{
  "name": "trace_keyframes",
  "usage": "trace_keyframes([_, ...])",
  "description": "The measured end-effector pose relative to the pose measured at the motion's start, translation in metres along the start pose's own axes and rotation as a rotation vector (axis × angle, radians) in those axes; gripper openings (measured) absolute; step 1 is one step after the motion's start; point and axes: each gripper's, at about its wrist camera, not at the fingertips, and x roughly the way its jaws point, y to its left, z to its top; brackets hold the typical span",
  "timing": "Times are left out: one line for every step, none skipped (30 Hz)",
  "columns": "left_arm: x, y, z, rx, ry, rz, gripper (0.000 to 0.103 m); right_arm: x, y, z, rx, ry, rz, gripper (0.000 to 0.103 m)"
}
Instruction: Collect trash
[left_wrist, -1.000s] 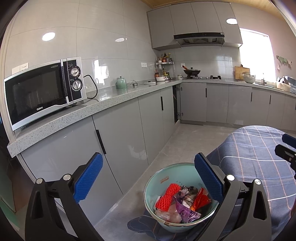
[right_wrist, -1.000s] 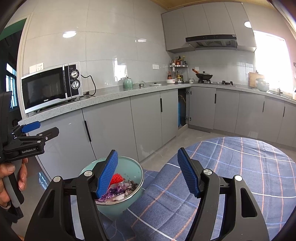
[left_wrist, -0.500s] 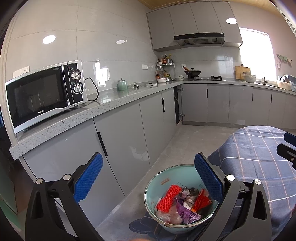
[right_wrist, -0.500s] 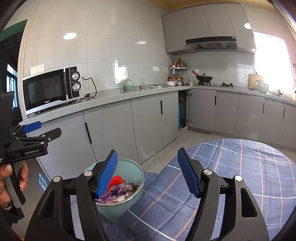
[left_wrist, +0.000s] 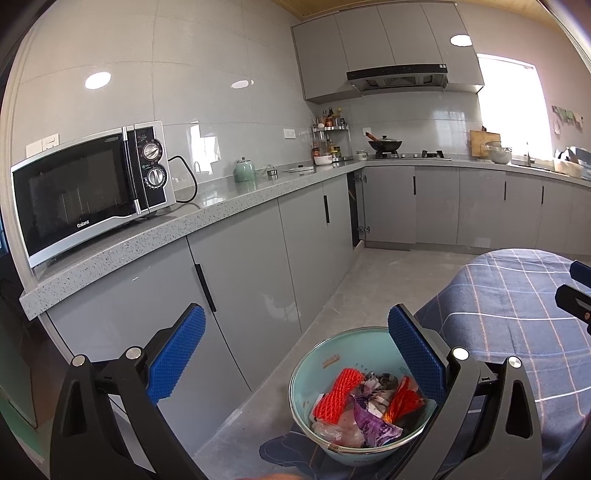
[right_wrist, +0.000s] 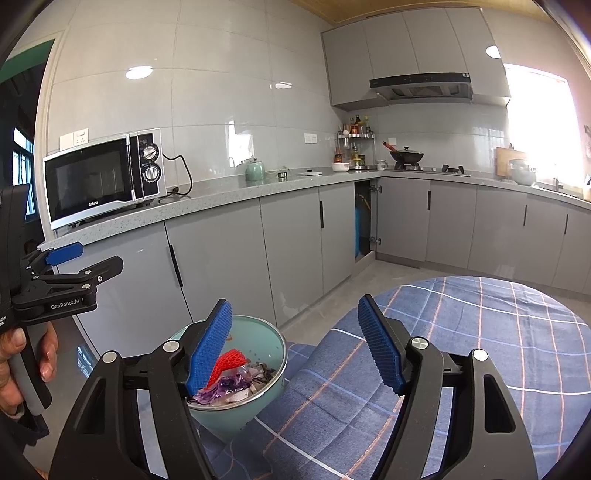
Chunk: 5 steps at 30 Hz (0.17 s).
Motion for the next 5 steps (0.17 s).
trace_keyframes([0.0002, 0.0000, 0.0003, 0.001, 0.001, -0.005, 0.098, 0.0001, 0.0006, 0.0002, -0.001, 0.000, 0.000, 0.070])
trace_keyframes([0.0006, 0.0006, 0.0006, 0.000, 0.001, -0.008, 0.098, 0.0001, 0.0002, 0.0002, -0.001, 0.000, 0.001, 0.070])
trace_keyframes([0.0006, 0.0005, 0.0005, 0.000, 0.001, -0.008, 0.098, 0.0001, 0.0003, 0.0004, -0.001, 0.000, 0.000, 0.070])
trace_keyframes([0.0005, 0.0006, 0.0005, 0.000, 0.000, -0.010, 0.098, 0.0001, 0.0003, 0.0004, -0.002, 0.000, -0.001, 0.070])
trace_keyframes([0.0007, 0.0001, 0.0004, -0.001, -0.001, -0.012, 0.098, 0.0002, 0.0000, 0.0005, -0.003, 0.001, -0.002, 0.070])
